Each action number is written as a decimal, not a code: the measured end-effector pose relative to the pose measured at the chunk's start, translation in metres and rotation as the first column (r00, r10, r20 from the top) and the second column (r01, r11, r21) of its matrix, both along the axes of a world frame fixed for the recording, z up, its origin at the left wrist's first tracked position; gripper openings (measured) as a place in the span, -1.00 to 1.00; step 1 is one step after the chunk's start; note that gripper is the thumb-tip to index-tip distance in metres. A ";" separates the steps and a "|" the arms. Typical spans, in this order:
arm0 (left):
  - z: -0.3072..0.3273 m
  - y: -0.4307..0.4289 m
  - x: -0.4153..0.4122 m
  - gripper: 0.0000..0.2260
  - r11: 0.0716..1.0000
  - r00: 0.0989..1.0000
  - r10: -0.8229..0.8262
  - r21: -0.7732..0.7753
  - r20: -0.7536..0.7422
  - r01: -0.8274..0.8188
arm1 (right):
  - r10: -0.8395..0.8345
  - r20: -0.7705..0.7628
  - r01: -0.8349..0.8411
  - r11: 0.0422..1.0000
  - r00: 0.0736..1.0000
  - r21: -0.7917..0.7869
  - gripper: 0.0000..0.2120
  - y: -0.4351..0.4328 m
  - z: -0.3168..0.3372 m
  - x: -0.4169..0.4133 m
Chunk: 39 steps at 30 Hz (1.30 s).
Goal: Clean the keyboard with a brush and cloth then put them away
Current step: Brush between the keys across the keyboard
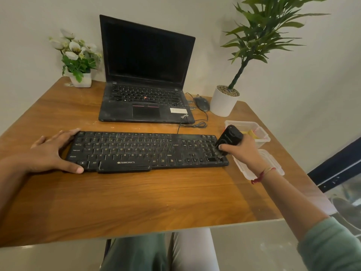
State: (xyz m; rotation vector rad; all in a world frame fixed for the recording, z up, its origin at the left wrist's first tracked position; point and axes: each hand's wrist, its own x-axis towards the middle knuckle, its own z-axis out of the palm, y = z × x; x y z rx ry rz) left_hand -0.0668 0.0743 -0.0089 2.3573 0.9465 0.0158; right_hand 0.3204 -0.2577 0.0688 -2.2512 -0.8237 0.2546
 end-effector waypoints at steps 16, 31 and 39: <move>0.004 -0.003 0.003 0.33 0.999 0.995 0.003 -0.046 -0.100 -0.008 | -0.072 -0.058 0.080 0.985 0.996 0.152 -0.78 -0.022 -0.002 -0.013; -0.005 0.000 -0.002 0.28 1.000 1.000 0.020 -0.004 -0.016 -0.020 | 0.035 -0.047 -0.027 0.987 0.998 0.156 -0.73 -0.011 -0.012 -0.017; -0.002 -0.002 -0.001 0.28 1.000 1.000 0.021 0.004 -0.002 -0.021 | -0.045 -0.144 0.069 0.983 0.989 0.168 -0.79 -0.009 -0.007 0.000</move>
